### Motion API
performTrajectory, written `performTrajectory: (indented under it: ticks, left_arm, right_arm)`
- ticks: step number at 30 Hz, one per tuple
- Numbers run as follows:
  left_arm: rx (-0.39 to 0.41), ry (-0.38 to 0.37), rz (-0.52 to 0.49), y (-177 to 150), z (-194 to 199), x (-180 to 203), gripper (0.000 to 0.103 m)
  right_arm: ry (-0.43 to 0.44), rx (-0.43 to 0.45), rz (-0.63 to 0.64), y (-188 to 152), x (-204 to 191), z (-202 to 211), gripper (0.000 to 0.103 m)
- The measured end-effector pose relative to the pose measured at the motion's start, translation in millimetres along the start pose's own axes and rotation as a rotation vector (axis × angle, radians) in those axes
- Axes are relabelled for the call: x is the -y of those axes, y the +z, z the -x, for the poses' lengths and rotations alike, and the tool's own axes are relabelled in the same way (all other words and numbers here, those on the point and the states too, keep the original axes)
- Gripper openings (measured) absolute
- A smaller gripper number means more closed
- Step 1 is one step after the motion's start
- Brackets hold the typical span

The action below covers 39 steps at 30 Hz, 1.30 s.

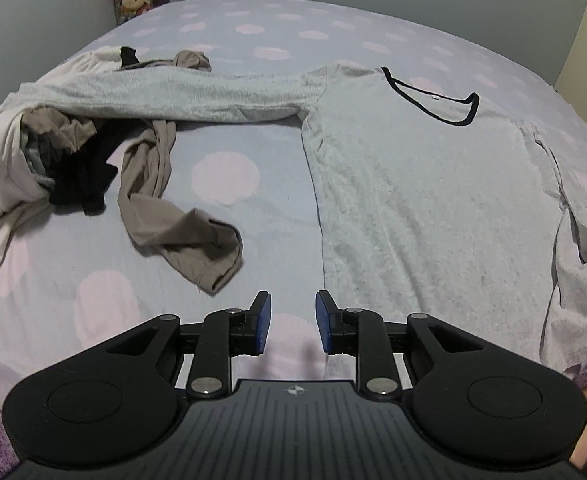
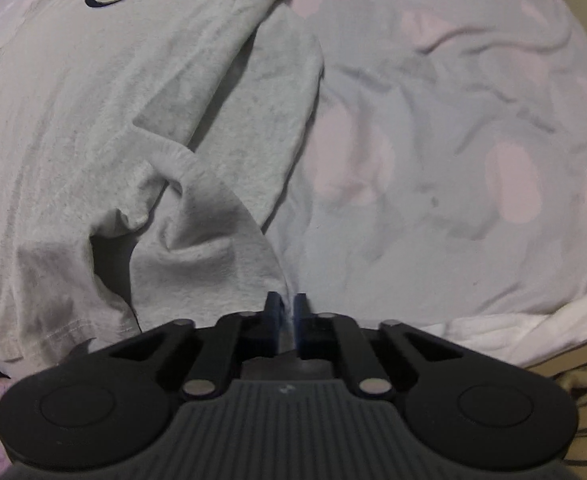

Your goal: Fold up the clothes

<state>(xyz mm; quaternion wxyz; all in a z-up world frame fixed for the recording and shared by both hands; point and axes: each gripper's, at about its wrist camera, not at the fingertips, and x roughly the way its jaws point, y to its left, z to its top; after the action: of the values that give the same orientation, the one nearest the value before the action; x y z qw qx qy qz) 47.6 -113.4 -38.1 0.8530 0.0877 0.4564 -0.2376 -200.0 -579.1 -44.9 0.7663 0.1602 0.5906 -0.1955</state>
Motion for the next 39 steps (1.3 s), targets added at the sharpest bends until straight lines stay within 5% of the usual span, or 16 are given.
performTrajectory:
  ticks: [8, 21, 31, 39]
  left_arm:
    - [-0.033, 0.005, 0.003, 0.2, -11.0, 3.9, 0.022]
    - [-0.106, 0.056, 0.056, 9.5, -24.8, -2.0, 0.022]
    - [-0.188, 0.125, 0.051, 26.7, -44.9, 1.8, 0.022]
    - [-0.230, 0.155, 0.012, 43.3, -61.8, 14.9, 0.022]
  right_arm:
    - [-0.033, 0.152, -0.067, 22.3, 38.9, 71.8, 0.004]
    - [-0.249, 0.320, -0.198, 107.7, 146.0, 163.4, 0.004]
    - [-0.403, 0.190, -0.426, 125.4, 265.1, 98.5, 0.003]
    - [-0.521, 0.009, -0.485, 114.9, 309.7, 12.1, 0.000]
